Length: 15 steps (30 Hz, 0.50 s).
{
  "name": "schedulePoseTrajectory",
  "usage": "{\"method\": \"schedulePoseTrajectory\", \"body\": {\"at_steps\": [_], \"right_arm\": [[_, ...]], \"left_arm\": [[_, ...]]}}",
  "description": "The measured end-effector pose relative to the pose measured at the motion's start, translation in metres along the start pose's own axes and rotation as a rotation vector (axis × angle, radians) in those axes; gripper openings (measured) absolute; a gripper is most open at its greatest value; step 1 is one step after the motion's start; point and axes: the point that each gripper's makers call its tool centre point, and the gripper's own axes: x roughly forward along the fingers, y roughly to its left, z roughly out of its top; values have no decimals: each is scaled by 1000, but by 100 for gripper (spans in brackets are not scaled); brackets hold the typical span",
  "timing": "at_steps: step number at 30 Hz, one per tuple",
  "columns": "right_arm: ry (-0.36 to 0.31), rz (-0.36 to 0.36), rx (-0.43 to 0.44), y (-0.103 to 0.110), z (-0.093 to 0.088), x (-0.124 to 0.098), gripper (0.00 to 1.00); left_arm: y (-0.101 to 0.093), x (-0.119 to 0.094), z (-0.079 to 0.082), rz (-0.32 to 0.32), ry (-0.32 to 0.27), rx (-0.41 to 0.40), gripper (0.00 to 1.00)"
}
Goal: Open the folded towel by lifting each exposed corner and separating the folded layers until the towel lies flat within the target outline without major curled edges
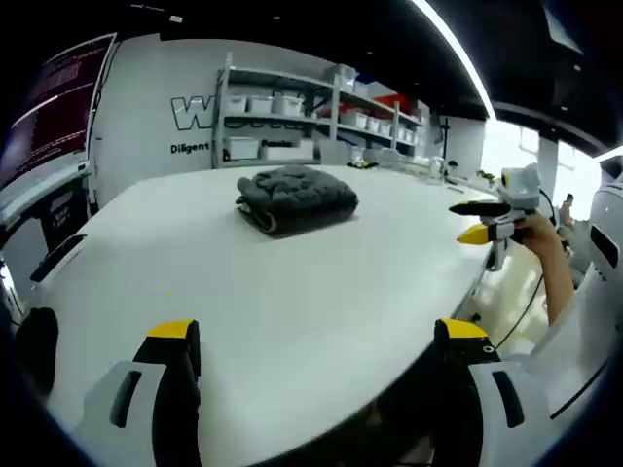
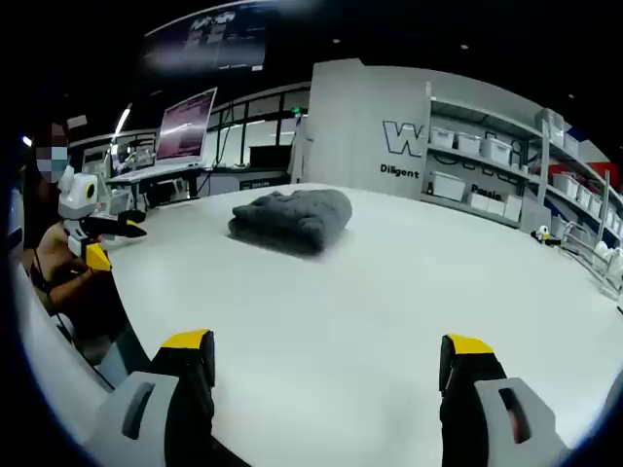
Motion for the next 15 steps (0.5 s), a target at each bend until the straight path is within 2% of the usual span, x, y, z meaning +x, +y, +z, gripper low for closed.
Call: {"method": "schedulePoseTrajectory", "body": {"at_steps": [15], "right_arm": [[-1,1,2,0,-1,-1,98]], "left_arm": [[-1,0,0,1,3,1,98]]}}
